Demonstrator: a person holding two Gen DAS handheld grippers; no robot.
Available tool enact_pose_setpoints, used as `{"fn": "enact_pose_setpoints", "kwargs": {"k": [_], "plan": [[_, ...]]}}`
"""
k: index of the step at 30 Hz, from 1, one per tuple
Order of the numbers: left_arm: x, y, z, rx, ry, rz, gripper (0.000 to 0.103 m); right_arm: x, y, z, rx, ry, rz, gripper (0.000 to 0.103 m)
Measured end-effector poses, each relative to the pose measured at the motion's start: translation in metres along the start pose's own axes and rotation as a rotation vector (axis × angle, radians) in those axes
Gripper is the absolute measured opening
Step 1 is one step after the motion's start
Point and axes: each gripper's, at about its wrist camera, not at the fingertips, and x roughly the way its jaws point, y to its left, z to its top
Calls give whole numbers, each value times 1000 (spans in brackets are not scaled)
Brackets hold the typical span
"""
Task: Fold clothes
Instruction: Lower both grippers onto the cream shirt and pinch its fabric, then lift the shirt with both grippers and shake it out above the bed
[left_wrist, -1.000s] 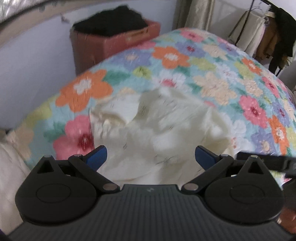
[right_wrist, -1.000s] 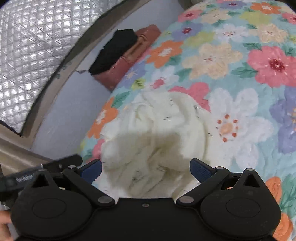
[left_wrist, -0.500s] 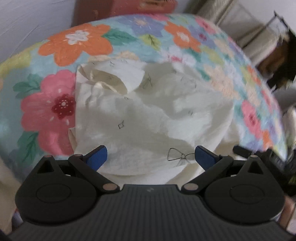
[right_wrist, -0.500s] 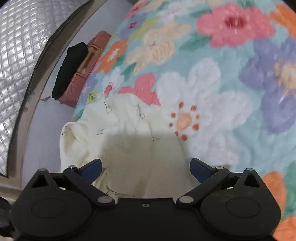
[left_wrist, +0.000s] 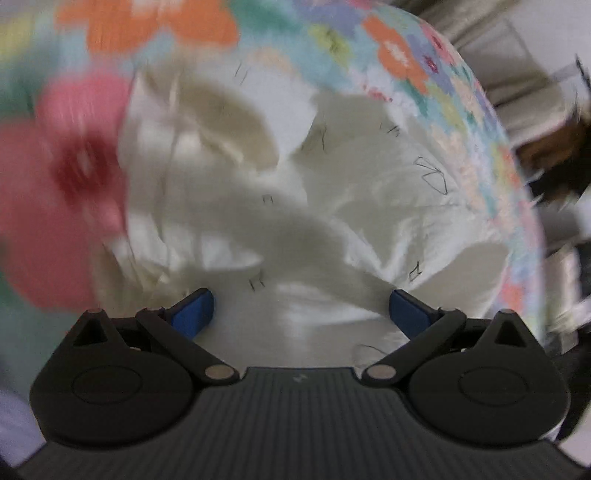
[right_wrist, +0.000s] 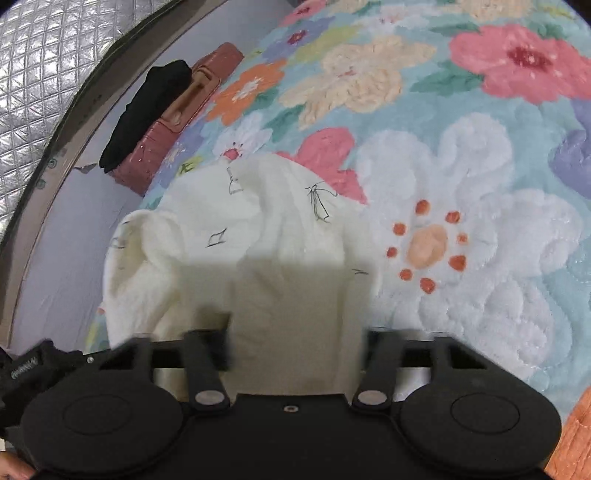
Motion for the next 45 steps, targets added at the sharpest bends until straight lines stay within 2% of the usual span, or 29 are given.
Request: {"fn": "enact_pose_setpoints", "kwargs": {"k": [2, 4, 6, 8, 10, 14, 16, 20, 24, 28, 32, 34, 41, 45], "plan": [[3, -4, -1, 32, -7, 22, 92, 1, 0, -4, 17, -18, 16, 41], [2, -12, -3, 71, -20, 34, 75, 2, 1, -7, 9, -28, 21, 34], [1, -21, -7, 114, -31, 33, 69, 2, 1, -10, 2, -28, 36, 25], [3, -28, -9, 153, -37, 40, 65, 4, 3, -11, -1, -22, 51, 23], [3, -30, -9, 165, -37, -12, 62, 6, 5, -12, -6, -15, 58, 22], [6, -35, -12, 200, -14, -151, 62, 6, 7, -15, 3, -13, 125, 21], [9, -46, -17, 233, -19, -171, 62, 6, 9, -18, 18, -15, 152, 21], [5, -58, -23, 268, -43, -174, 62, 0, 16, -18, 15, -19, 138, 18], [-5, -61, -17, 233, -49, -265, 62, -15, 21, -14, 17, -37, 189, 17], [-11, -76, -17, 258, -77, -321, 62, -38, 38, 1, -72, -44, 171, 17], [-30, -94, -29, 263, -85, -412, 62, -70, 52, 24, -177, 8, 126, 16], [-36, -107, -39, 300, -71, -444, 62, -94, 60, 27, -231, 36, 88, 16], [-47, -163, -110, 377, 8, -544, 62, -180, 64, 17, -356, 180, -172, 16], [-39, -202, -143, 414, 38, -627, 62, -227, 45, 13, -408, 163, -267, 15]]}}
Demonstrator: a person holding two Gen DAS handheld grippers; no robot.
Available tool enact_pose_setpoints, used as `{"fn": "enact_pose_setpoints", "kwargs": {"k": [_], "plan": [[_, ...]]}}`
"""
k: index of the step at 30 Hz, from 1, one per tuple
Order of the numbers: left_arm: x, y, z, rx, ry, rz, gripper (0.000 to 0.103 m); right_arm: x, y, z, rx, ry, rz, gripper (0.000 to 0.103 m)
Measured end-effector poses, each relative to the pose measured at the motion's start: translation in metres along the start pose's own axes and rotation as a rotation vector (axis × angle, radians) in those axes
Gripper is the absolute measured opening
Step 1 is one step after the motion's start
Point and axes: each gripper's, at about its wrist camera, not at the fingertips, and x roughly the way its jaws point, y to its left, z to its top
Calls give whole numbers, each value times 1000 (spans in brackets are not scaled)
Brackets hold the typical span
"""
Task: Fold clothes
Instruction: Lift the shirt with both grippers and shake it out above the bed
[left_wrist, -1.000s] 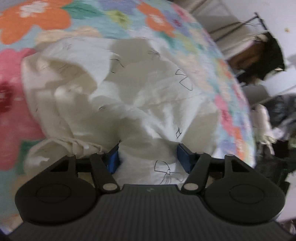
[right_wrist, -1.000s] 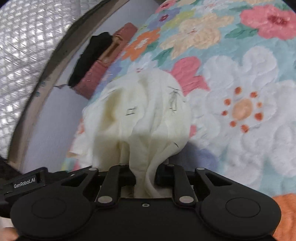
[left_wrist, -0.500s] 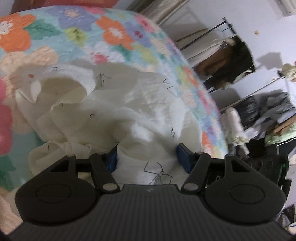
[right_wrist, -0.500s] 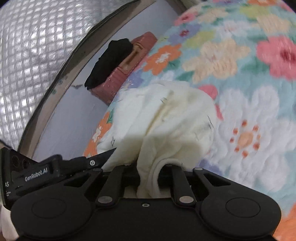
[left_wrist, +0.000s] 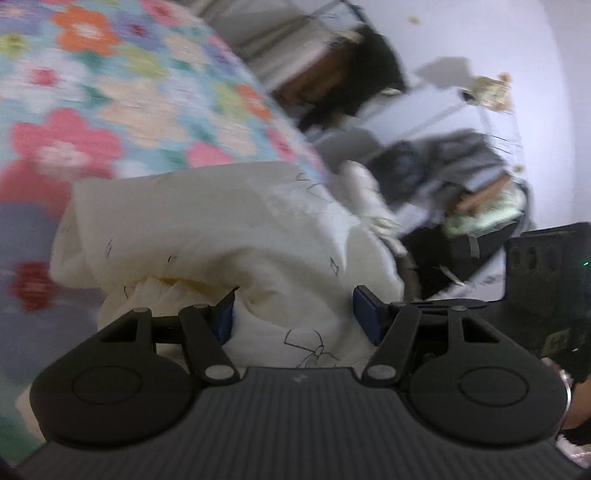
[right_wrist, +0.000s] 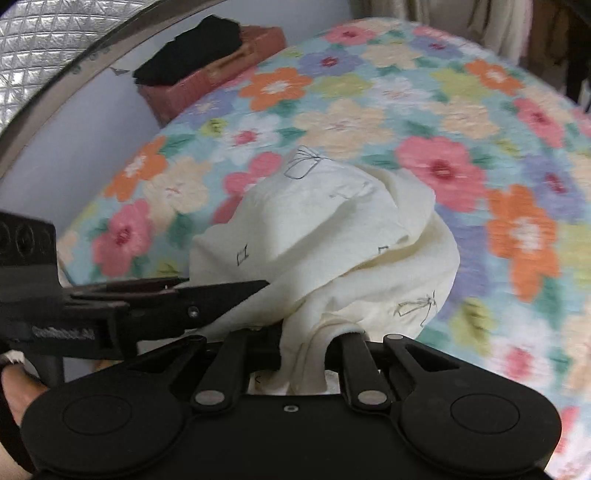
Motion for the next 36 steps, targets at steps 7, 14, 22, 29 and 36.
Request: {"fn": "enact_pose_setpoints", "kwargs": {"k": [7, 14, 22, 29, 36], "plan": [[60, -48, -13, 161, 65, 26, 62, -27, -64, -51, 53, -216, -31, 14], [99, -61, -48, 299, 143, 79, 63, -11, -117, -122, 258, -476, 41, 13], [111, -66, -57, 348, 129, 105, 63, 3, -131, -136, 218, -522, 36, 13], [99, -85, -35, 452, 69, 170, 63, -1, -122, -119, 161, -569, 32, 12], [98, -84, 1, 478, 38, 213, 61, -1, -113, -81, 107, -579, -14, 12]]}}
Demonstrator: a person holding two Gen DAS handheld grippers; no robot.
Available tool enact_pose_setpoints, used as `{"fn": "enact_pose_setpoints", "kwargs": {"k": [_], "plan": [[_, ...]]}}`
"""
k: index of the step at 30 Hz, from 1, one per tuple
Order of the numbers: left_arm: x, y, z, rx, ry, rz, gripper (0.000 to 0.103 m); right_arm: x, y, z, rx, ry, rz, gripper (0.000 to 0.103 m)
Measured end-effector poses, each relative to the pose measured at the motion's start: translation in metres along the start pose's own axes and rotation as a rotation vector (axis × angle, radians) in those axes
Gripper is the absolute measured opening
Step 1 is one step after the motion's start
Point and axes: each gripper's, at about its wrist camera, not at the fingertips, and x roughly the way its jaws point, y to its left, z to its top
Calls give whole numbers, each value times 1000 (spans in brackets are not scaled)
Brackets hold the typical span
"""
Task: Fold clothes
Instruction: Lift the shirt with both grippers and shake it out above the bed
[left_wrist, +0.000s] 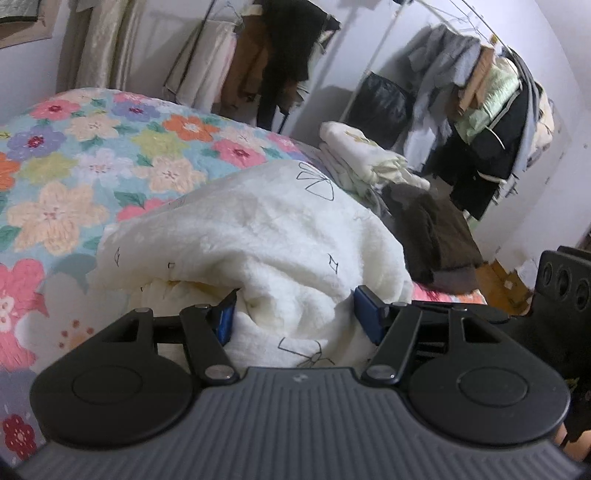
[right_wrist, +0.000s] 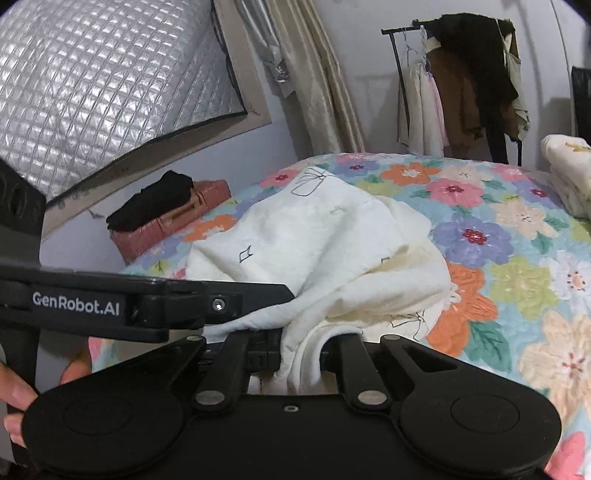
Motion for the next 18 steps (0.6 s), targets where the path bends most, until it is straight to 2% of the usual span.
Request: {"fn": "enact_pose_setpoints", "kwargs": {"k": [2, 6, 8, 10, 12, 15, 18], "plan": [[0, 13, 3, 0, -9, 32, 55, 5, 2, 4, -32, -8, -24, 12], [0, 40, -3, -28, -9, 42, 48, 7, 9, 6, -78, -28, -48, 12], [4, 50, -12, -38, 3, 50, 45, 13, 10, 4, -96, -3, -59, 12], [11, 61, -23, -47, 28, 62, 35, 22, 12, -1, -116, 31, -91, 12], [15, 73, -32, -55, 44, 88, 29, 24, 11, -10, -117, 57, -129, 12], [19, 87, -37, -70, 57, 125, 29, 19, 3, -24, -109, 75, -177, 12], [21, 93, -37, -87, 47, 120, 29, 16, -15, -20, -77, 83, -216, 12]]}}
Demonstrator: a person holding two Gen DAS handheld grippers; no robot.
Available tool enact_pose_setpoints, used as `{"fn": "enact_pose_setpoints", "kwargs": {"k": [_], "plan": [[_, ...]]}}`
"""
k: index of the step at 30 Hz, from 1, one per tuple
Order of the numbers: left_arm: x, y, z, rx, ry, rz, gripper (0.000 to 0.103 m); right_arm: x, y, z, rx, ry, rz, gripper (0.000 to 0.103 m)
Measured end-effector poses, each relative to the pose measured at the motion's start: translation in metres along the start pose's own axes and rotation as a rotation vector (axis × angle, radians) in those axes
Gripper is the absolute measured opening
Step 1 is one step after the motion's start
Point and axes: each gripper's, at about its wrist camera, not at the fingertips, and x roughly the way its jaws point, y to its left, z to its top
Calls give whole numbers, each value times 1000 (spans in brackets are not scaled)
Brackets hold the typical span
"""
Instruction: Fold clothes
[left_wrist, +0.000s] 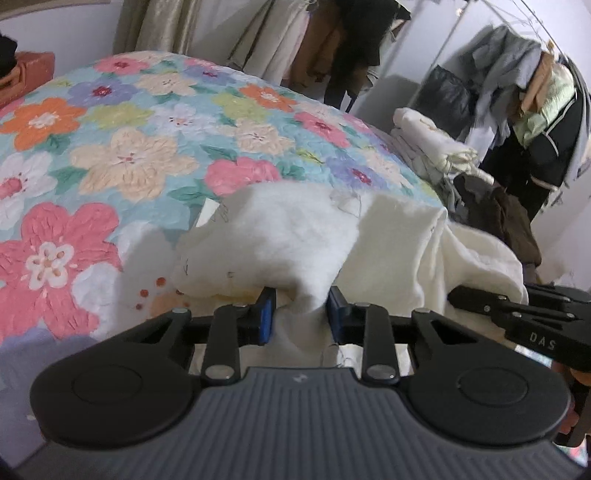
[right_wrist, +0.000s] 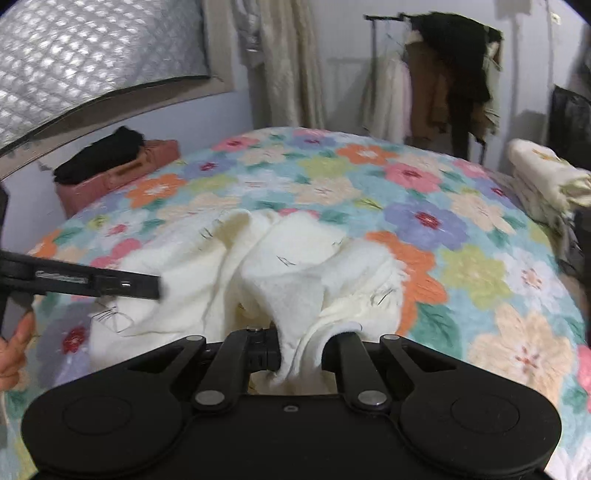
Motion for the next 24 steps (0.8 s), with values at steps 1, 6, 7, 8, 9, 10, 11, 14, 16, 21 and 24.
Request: {"fn": "enact_pose_setpoints", "kwargs": {"k": [1, 6, 7, 8, 9, 10, 11, 14, 16, 21, 24], "plan": [[1, -2, 0, 8, -4, 9, 29, -1, -6, 3, 12, -6, -11, 12], [6, -16, -5, 77, -40, 213, 29, -10, -17, 26, -43, -91, -111, 10], [7, -17, -5, 109, -52, 284, 29, -11, -18, 31, -65, -109, -137, 10], [7, -19, -5, 144, -66, 354, 29, -11, -20, 37, -82, -125, -164, 10], [6, -16, -5, 150, -74, 384, 29, -11, -23, 43, -91, -142, -197, 12], [5, -13, -4, 147, -81, 402, 29, -10, -28, 49, -91, -157, -224, 14], [4, -7, -3, 127, -76, 404, 29, -8, -34, 53, -91, -157, -235, 17], [8, 2, -2, 87, -30, 374, 29, 3, -52, 54, -84, -96, -272, 31], [10, 5, -3, 63, 8, 326, 29, 8, -63, 46, -49, -42, -271, 32], [7, -5, -17, -19, 60, 176, 45, 1, -81, 23, 38, -2, -261, 41], [11, -21, -26, 12, 79, 124, 49, -14, -87, 13, 36, -18, -277, 58]]}}
